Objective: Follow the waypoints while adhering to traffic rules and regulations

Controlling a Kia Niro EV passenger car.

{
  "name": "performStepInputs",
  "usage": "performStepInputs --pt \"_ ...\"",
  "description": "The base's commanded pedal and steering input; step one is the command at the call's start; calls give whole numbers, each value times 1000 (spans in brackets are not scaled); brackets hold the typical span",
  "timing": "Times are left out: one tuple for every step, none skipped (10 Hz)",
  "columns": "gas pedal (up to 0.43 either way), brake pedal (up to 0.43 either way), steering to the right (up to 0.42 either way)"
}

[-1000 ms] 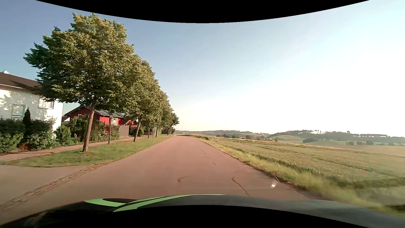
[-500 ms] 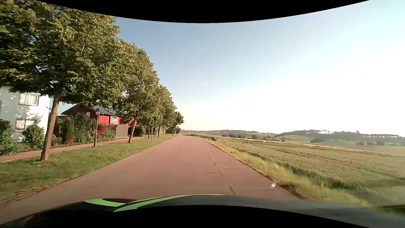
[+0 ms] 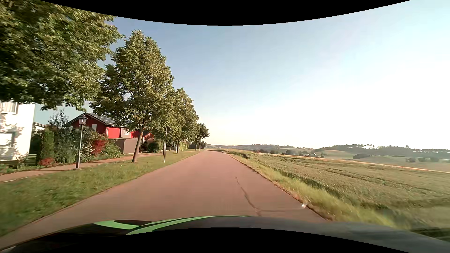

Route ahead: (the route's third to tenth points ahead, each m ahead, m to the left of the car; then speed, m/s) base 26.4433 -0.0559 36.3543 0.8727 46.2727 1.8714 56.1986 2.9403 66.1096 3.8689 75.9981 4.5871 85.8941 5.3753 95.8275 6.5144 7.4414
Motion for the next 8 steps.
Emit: performStepInputs --pt "0 0 -24" --pt "0 0 -22" --pt "0 0 -19" --pt "0 0 -16" --pt "0 0 -12" --pt "0 0 -12" --pt "0 0 -11" --pt "0 0 -10"
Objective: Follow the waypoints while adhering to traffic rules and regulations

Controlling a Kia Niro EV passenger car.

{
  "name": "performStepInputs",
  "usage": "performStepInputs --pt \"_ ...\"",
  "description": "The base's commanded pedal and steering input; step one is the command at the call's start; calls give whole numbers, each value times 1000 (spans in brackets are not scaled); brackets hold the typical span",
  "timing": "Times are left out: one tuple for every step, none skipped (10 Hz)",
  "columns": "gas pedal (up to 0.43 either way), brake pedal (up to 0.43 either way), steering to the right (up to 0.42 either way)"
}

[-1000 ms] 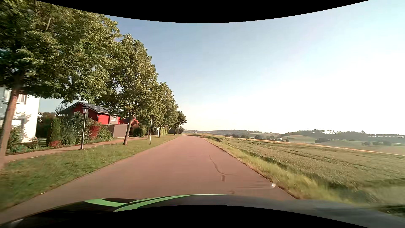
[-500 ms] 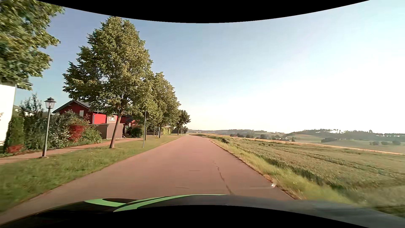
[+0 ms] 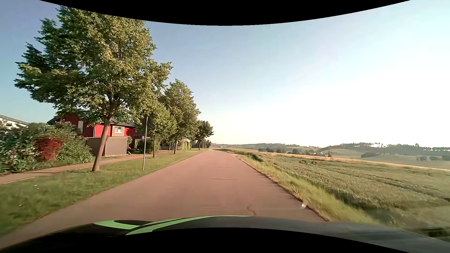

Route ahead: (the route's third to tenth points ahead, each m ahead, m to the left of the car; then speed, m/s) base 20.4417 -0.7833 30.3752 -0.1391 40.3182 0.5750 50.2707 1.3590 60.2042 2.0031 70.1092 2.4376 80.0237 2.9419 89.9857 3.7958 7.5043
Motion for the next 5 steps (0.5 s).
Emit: performStepInputs --pt "0 0 -9" --pt "0 0 -7" --pt "0 0 -6" --pt "0 0 -5" --pt "0 0 -4"
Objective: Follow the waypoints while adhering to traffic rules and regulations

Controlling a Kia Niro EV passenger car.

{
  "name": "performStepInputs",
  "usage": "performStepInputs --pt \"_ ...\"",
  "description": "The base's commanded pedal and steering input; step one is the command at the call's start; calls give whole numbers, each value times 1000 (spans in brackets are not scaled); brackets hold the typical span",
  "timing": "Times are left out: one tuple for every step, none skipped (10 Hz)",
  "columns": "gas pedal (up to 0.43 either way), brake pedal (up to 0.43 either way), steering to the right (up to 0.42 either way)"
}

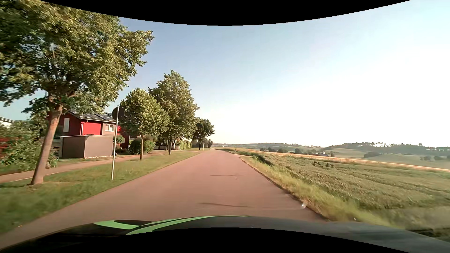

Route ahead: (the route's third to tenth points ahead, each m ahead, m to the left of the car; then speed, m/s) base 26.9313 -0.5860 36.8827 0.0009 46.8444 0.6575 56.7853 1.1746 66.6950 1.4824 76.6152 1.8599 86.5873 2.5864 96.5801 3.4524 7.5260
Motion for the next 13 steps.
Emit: performStepInputs --pt "0 0 -3" --pt "0 0 -3" --pt "0 0 -3" --pt "0 0 -3" --pt "0 0 -3" --pt "0 0 -3" --pt "0 0 -3" --pt "0 0 -3" --pt "0 0 -3" --pt "0 0 -2" --pt "0 0 -1" --pt "0 0 -1" --pt "0 0 -1"
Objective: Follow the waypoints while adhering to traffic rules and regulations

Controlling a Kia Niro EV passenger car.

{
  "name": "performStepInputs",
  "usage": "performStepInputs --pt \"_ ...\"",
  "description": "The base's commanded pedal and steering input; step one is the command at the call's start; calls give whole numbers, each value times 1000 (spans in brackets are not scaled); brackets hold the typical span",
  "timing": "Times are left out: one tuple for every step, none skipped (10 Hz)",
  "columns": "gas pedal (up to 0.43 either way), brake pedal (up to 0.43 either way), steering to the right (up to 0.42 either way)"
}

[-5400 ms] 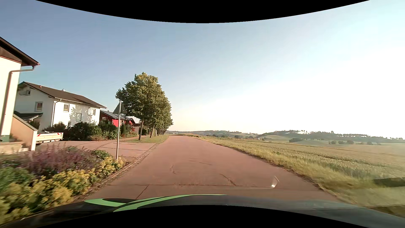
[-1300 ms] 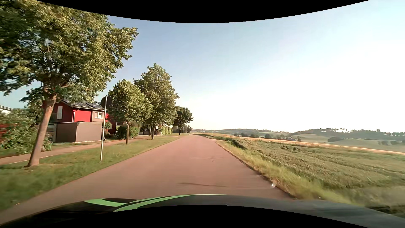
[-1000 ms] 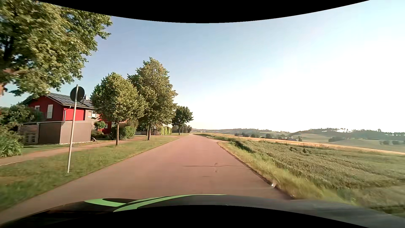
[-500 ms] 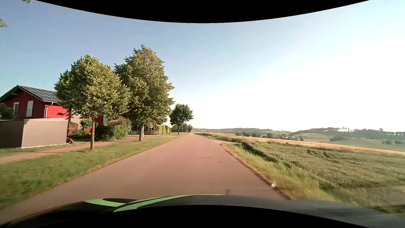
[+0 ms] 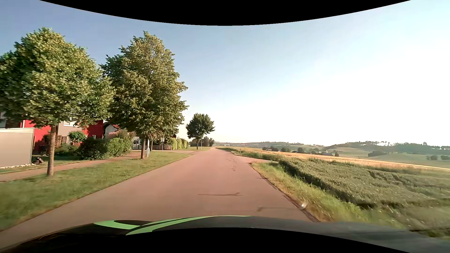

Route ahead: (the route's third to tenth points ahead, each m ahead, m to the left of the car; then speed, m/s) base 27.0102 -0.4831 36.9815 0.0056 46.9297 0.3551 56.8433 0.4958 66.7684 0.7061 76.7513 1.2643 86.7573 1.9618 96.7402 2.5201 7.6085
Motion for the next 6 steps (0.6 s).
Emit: performStepInputs --pt "0 0 -2" --pt "0 0 -7" --pt "0 0 -10" --pt "0 0 -10" --pt "0 0 -10" --pt "0 0 -10"
